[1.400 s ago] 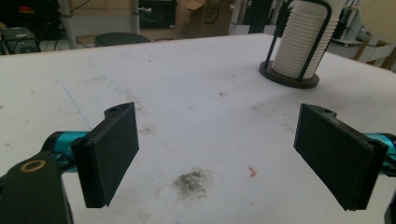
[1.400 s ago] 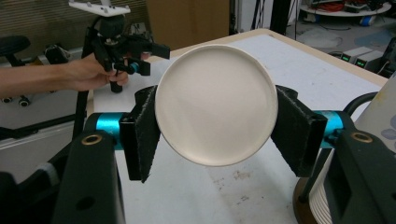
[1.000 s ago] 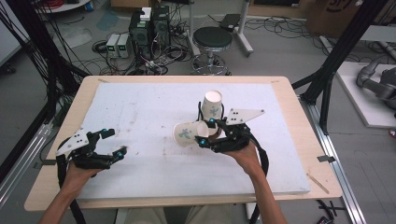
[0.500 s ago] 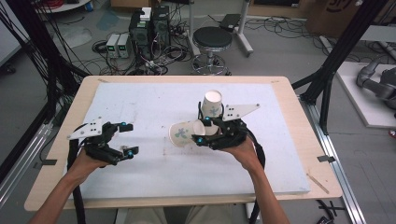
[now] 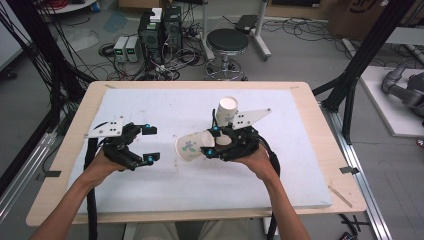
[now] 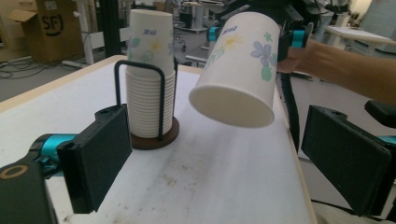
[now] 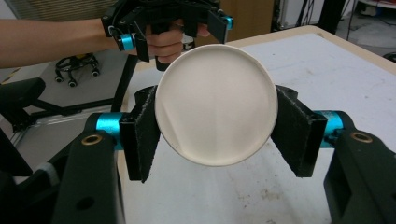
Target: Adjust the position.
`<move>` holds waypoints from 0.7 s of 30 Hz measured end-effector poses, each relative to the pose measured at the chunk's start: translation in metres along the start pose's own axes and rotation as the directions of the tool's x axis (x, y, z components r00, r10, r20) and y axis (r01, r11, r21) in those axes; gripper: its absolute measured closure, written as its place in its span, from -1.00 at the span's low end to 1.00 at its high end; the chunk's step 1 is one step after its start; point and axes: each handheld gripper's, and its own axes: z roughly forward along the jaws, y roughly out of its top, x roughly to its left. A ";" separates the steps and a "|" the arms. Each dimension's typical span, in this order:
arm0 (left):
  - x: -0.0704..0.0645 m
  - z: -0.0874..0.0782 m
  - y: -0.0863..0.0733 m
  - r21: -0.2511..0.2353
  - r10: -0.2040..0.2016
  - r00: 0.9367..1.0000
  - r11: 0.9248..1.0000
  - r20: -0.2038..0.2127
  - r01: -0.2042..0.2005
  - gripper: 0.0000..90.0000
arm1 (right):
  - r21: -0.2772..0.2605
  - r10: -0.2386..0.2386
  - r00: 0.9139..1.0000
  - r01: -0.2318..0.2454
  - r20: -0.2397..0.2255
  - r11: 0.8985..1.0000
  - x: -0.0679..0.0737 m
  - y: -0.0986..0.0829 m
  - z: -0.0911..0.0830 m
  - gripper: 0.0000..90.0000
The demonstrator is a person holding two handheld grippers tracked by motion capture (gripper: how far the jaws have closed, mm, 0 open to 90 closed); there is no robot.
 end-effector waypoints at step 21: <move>-0.003 0.051 0.019 0.026 -0.002 0.986 1.000 0.168 -0.002 -0.81 | 0.016 -0.029 0.997 0.030 -0.075 0.999 0.005 0.010 0.015 -0.15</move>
